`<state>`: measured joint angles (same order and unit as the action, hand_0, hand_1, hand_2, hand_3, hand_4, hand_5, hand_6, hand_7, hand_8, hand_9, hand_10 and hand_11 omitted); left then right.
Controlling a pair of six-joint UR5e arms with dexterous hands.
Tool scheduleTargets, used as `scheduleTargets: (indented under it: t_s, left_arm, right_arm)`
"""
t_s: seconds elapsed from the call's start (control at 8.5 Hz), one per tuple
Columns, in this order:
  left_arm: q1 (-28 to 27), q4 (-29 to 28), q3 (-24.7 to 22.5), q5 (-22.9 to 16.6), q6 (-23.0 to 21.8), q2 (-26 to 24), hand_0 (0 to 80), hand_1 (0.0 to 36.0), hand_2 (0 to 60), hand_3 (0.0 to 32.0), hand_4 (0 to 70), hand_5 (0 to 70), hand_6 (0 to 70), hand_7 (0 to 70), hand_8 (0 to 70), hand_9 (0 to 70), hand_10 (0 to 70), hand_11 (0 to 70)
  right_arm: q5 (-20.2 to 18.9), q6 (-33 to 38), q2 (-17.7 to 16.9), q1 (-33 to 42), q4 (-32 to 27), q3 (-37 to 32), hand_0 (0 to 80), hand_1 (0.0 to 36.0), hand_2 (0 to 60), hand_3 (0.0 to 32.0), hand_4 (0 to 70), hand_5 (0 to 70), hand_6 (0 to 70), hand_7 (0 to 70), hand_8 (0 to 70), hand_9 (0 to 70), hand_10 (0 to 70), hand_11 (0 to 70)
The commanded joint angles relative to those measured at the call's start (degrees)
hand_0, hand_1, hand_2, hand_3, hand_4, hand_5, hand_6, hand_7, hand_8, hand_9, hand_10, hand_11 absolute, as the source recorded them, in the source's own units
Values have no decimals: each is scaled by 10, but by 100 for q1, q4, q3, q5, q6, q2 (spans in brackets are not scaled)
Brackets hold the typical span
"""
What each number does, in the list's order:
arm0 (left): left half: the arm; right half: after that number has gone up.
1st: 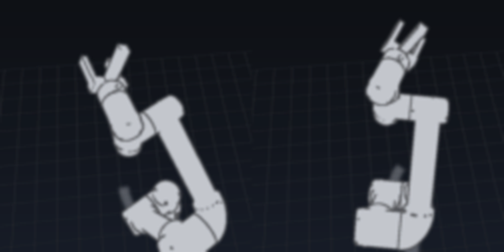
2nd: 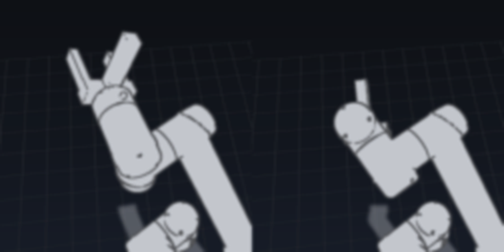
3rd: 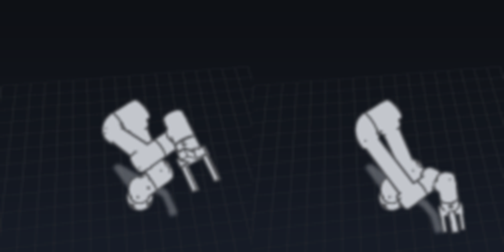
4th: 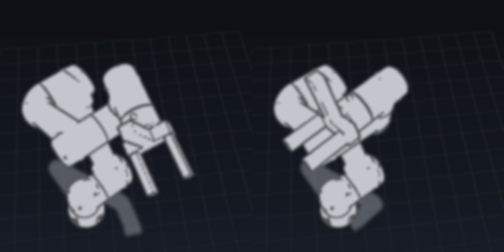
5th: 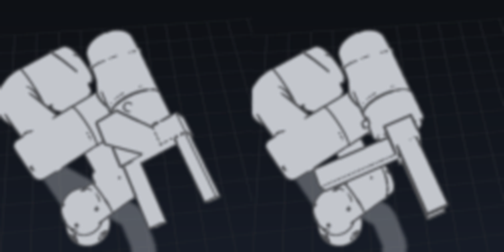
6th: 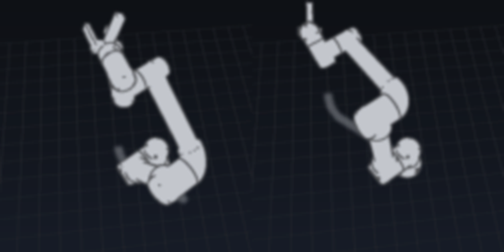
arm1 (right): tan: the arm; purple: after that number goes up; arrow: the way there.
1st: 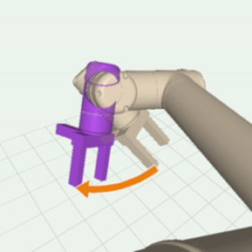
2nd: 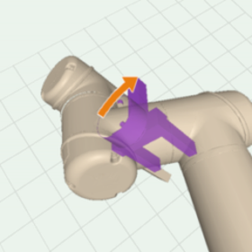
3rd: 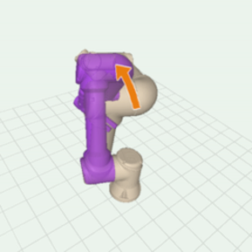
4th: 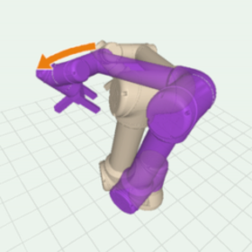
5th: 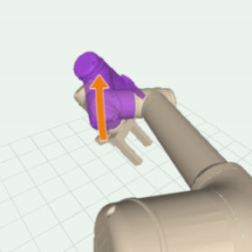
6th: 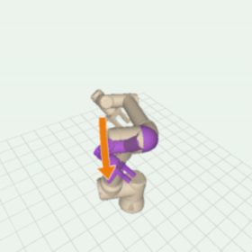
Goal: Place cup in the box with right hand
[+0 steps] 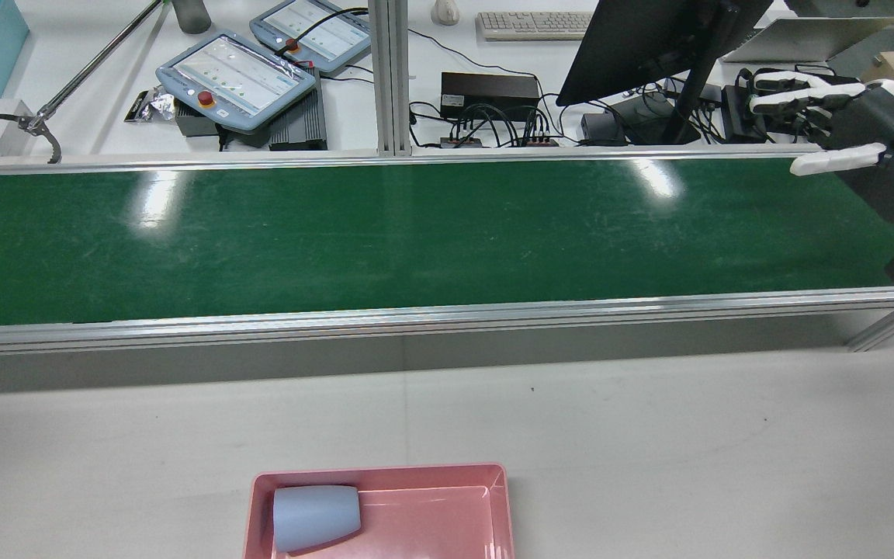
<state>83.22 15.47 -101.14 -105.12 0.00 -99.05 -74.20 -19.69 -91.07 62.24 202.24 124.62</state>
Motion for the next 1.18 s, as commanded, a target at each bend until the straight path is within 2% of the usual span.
scheduleTargets:
  t_s: [0.0,0.12,0.35,0.59,0.82,0.94,1.06]
  left_arm:
    - [1,0,-2,0,0,0,0,0,0,0,0,0,0,0,0,0,0,0]
    - [1,0,7,0,0,0,0,0,0,0,0,0,0,0,0,0,0,0]
    - [1,-9,7,0,0,0,0,0,0,0,0,0,0,0,0,0,0,0]
    - [-8,-9,7,0,0,0,0,0,0,0,0,0,0,0,0,0,0,0]
    - [1,0,-2,0,0,0,0,0,0,0,0,0,0,0,0,0,0,0]
    - [1,0,-2,0,0,0,0,0,0,0,0,0,0,0,0,0,0,0]
    - [1,0,-2,0,0,0,0,0,0,0,0,0,0,0,0,0,0,0]
  right_arm:
    - [-490,826,-34,971,-2035,-2341,526,152,127,0,414,66,95,338,184,290,97,150]
    - [-534,826,-43,1252,-2231,-2625,512,148,161,0,443,60,97,355,185,295,93,144]
    - [-569,809,27,1667,-2356,-3169,517,124,76,0,452,60,97,356,184,294,100,154]
    - [-578,783,544,1607,-2523,-3724,507,139,132,0,406,62,99,355,186,296,118,179]
    - [-543,800,879,1466,-2506,-3823,500,104,80,0,485,54,99,368,182,294,109,164]
    - [-534,809,871,1422,-2505,-3814,474,118,218,0,488,44,94,360,172,281,97,145]
    - [-534,791,854,1378,-2488,-3823,468,101,196,0,527,38,89,349,166,271,77,113]
